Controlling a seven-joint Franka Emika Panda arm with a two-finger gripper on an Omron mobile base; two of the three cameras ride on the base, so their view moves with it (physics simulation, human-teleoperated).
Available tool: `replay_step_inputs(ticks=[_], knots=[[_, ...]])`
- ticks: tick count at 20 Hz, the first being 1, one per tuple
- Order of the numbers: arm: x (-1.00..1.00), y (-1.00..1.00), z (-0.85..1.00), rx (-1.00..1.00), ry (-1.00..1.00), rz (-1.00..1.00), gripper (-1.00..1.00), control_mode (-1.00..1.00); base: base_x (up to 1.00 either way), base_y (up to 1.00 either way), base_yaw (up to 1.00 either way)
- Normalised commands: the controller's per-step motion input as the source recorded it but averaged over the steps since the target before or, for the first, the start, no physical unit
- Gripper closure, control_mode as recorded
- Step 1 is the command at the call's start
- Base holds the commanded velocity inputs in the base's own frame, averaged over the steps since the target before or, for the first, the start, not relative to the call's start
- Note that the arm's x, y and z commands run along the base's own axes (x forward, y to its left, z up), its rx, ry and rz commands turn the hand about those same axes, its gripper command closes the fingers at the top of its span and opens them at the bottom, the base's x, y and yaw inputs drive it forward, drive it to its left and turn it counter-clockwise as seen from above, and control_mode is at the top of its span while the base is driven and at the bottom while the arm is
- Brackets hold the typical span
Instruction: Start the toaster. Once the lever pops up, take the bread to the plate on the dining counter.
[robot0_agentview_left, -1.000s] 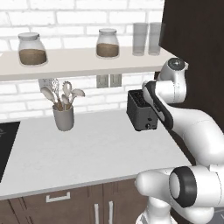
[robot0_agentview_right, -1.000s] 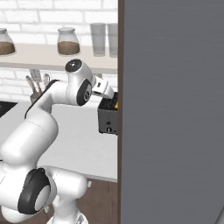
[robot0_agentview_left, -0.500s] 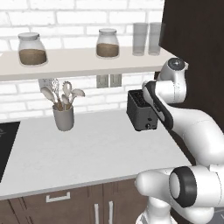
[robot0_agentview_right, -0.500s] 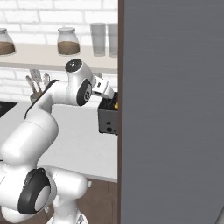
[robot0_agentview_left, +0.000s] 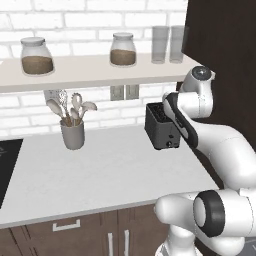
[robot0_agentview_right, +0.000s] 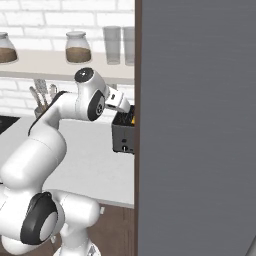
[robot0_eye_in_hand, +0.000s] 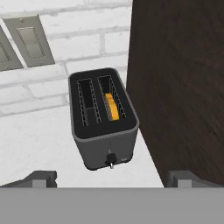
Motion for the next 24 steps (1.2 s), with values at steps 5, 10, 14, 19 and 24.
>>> replay_step_inputs(ticks=[5,10,14,19,24], knots=[[0.0,0.0,0.0,0.0,0.0,0.0,-1.0,-1.0,0.0,0.0,0.0],[0.0,0.0,0.0,0.0,0.0,0.0,-1.0,-1.0,0.0,0.0,0.0],[0.0,0.0,0.0,0.0,0.0,0.0,-1.0,-1.0,0.0,0.0,0.0],[0.0,0.0,0.0,0.0,0.0,0.0,-1.0,-1.0,0.0,0.0,0.0],[0.0,0.0,0.0,0.0,0.0,0.0,-1.0,-1.0,0.0,0.0,0.0]])
